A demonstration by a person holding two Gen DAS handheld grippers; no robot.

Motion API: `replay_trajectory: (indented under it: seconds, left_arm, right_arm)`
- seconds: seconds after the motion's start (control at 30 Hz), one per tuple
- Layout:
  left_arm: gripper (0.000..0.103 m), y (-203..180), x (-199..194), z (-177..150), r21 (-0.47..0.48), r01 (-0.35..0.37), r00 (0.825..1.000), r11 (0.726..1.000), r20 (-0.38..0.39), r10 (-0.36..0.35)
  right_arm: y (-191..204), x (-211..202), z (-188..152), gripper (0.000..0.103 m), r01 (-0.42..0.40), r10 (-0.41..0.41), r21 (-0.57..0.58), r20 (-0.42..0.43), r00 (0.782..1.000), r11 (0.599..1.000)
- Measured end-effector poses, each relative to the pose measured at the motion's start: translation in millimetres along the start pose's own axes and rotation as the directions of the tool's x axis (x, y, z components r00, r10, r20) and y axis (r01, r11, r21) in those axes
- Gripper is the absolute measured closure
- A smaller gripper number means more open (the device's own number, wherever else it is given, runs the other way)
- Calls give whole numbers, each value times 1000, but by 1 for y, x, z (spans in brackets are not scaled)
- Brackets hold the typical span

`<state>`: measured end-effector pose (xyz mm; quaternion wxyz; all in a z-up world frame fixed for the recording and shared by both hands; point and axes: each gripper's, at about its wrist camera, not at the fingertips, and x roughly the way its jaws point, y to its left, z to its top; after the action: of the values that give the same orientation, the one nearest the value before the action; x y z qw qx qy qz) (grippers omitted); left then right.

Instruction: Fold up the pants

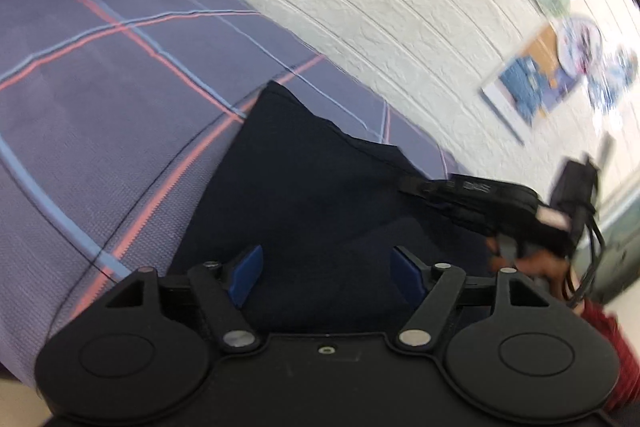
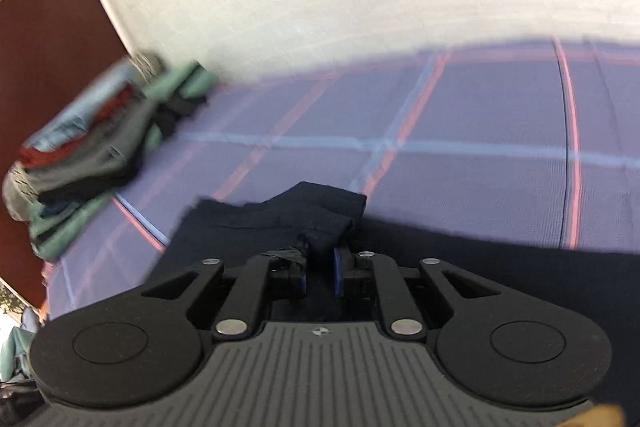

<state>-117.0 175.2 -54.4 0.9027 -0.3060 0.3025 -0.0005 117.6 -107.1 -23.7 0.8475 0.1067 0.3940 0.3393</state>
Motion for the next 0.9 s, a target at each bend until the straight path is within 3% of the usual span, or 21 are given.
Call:
replay_trajectory:
  seconds: [0.03, 0.1, 0.17, 0.2, 0.3, 0.43, 0.5, 0.57, 0.7, 0.8, 0.9]
  left_arm:
    - [0, -1, -1, 0, 13, 9, 1000, 1000, -13, -9]
    - [0, 3, -6, 1, -6, 47, 998, 999, -31, -48]
    - [0, 10, -12, 4, -65, 68, 997, 996, -30, -70]
    - [0, 14, -16, 7, -100, 80, 996, 992, -22, -82]
    - [0, 24, -26, 19, -172, 84, 996, 981, 35, -80]
    - [0, 27, -34, 32, -163, -50, 992, 985, 107, 69]
    - [0, 33, -37, 34, -167, -100, 987, 981, 106, 119]
    - [0, 41, -37, 33, -191, -119, 986, 974, 91, 138]
    - [0, 48, -31, 29, -211, -129, 988, 969, 57, 144]
    - [0, 45, -26, 29, -177, -119, 991, 977, 42, 128]
    - [0, 43, -25, 28, -149, -108, 993, 983, 25, 113]
  right_arm:
    - [-5, 3, -3, 75, 2, -1, 19, -13, 1000, 1000]
    - [-9, -9, -8, 51, 2, -4, 60, 32, 999, 998]
    - [-2, -31, -12, 50, 21, -24, 39, 101, 995, 999]
    - [2, -42, -16, 51, -18, 16, 10, 122, 992, 1000]
    - [10, -52, -27, 57, -205, 205, -18, 24, 978, 979]
    - [18, -35, -44, 57, -249, 247, -14, -83, 966, 968]
    - [19, -33, -51, 57, -359, 363, 56, -139, 921, 932]
    - [21, -41, -59, 58, -457, 458, 48, -188, 869, 888]
    - [24, -60, -80, 57, -469, 428, -56, -324, 844, 882]
    - [18, -76, -82, 57, -456, 411, -69, -329, 850, 887]
    - [22, -91, -76, 51, -414, 379, -90, -262, 887, 906]
